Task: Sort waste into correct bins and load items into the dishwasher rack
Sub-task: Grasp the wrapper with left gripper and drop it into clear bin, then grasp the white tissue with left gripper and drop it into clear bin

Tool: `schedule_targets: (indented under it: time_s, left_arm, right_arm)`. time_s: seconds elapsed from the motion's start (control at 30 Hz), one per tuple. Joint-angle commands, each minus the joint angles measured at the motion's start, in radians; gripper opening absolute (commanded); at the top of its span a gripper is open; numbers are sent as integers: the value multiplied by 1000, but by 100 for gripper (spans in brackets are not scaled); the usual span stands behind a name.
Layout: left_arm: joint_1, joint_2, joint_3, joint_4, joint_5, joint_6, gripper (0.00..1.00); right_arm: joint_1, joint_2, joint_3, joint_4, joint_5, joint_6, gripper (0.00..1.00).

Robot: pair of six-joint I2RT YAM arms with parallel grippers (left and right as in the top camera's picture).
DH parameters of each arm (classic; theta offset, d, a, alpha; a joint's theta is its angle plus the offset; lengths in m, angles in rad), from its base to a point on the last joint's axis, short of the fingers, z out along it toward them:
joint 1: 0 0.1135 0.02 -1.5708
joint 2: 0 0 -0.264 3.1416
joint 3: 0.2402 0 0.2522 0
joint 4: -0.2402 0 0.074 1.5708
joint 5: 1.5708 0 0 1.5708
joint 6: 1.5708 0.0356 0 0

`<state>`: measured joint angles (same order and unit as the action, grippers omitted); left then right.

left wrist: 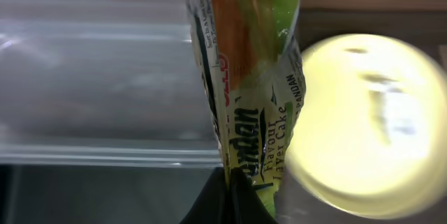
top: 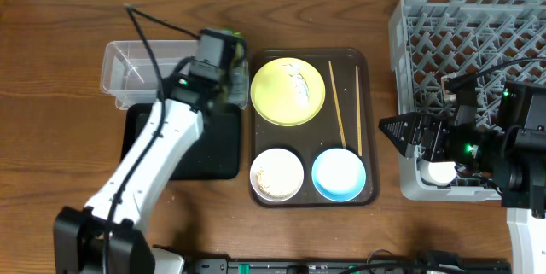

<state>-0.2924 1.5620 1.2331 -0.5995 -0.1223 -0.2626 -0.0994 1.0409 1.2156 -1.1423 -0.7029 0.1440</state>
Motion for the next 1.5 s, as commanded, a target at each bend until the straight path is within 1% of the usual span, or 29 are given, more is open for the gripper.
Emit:
schedule_targets:
  time_s: [0.0,0.03,0.07,0.1,0.13,0.17,0.2,0.23,0.3,0.37,0.43,0.5,0.53,0.6,0.63,0.7,0.73,0.93,1.03,1.2,1.27,1.33,1.43,1.47]
  left_arm:
    - [55,37,-4,-6,-65,-5,6]
    - [65,40,-4,-5,-65,-5,6]
    - [74,40,-3,0,-62,-5,10]
    - [77,39,-2,4,-49,-3,17]
    - [78,37,1,8,-25,0,32]
    - [78,36,7,6,-1,0,44]
    - [77,32,13,2,35,-1,54]
    - [73,28,16,2,76,-1,61]
    - [60,15,22,9,189,-4,69]
    - [41,8,23,29,280,-29,70]
    - [9,7,23,57,331,-58,70]
    - [-38,10,23,89,339,-51,70]
    - [-66,13,23,112,339,-29,70]
    - [-115,25,23,163,337,51,67]
    - [-142,37,23,188,314,89,66]
    - [-187,70,23,230,225,94,63]
    - [-203,92,23,251,207,95,62]
    - [-239,274,23,365,253,94,64]
    - [-244,364,23,385,261,94,64]
    - [-244,455,23,417,341,74,64]
    - [-244,463,23,421,351,59,58]
    - [-244,461,24,425,351,59,48]
    - [-244,443,25,422,351,58,28]
    - [-244,431,25,418,351,53,20]
  right_arm:
    - [10,6,11,-3,-4,-18,99]
    - [10,6,11,-3,-4,-18,99]
    - [10,6,11,-3,-4,-18,99]
    - [10,6,11,-3,-4,-18,99]
    - [10,6,11,-3,-4,-18,99]
    - [10,6,11,-3,-4,-18,99]
    - [10,6,11,-3,-4,-18,99]
    - [10,6,11,-3,-4,-18,99]
    - [10,6,11,-4,-4,-18,99]
    - [10,6,11,-4,-4,-18,99]
    - [10,6,11,-5,-4,-18,99]
    - [10,6,11,-6,-4,-18,99]
    - [10,6,11,-8,-4,-18,99]
    - [10,6,11,-10,-4,-18,99]
    - [10,6,11,-10,-4,-18,99]
    - [10,6,11,-10,-4,-18,99]
    - [10,6,11,-11,-4,-18,99]
    - [10,6,11,-11,-4,-18,99]
    - [10,6,11,-15,-4,-18,99]
    - [10,6,11,-16,-4,-18,99]
    - [10,6,11,-16,-4,-18,100]
    - [10,6,11,-17,-4,-18,99]
    - [10,6,11,-17,0,-18,99]
    - [10,6,11,-18,5,-18,99]
